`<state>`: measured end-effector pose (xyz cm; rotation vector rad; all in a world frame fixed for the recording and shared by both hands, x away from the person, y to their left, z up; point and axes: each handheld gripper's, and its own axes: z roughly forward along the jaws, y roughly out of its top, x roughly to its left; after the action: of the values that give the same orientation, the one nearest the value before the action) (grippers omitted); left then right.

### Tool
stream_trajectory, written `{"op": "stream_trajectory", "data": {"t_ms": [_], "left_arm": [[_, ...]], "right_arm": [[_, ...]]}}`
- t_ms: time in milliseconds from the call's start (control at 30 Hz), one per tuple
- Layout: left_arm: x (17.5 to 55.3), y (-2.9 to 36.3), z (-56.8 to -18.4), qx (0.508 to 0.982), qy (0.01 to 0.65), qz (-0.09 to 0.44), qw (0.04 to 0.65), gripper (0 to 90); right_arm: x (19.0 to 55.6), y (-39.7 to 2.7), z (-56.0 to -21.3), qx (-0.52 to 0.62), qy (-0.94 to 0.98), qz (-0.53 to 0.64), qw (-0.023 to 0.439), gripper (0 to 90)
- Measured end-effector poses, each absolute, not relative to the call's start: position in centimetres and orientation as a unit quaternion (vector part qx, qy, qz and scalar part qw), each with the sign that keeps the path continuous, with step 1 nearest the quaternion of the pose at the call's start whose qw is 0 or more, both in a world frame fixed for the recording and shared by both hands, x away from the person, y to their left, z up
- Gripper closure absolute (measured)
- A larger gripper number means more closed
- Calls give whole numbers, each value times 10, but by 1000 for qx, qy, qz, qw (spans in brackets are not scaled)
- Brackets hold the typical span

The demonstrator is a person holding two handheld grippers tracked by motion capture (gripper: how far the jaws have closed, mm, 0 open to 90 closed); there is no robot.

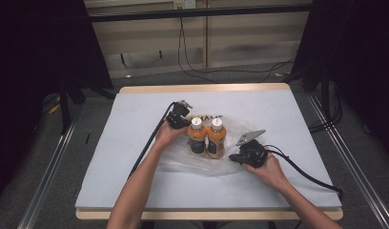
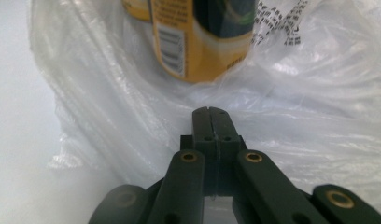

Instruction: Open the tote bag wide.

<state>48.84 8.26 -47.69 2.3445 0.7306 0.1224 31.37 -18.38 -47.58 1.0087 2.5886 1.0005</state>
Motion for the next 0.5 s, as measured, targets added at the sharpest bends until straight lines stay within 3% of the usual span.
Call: {"op": "stream_trajectory", "data": {"t_ms": [500], "left_arm": [[489, 80, -475, 874, 301, 30, 379, 900]], "right_arm": [[287, -190, -474, 332, 877, 334, 95, 900]]}}
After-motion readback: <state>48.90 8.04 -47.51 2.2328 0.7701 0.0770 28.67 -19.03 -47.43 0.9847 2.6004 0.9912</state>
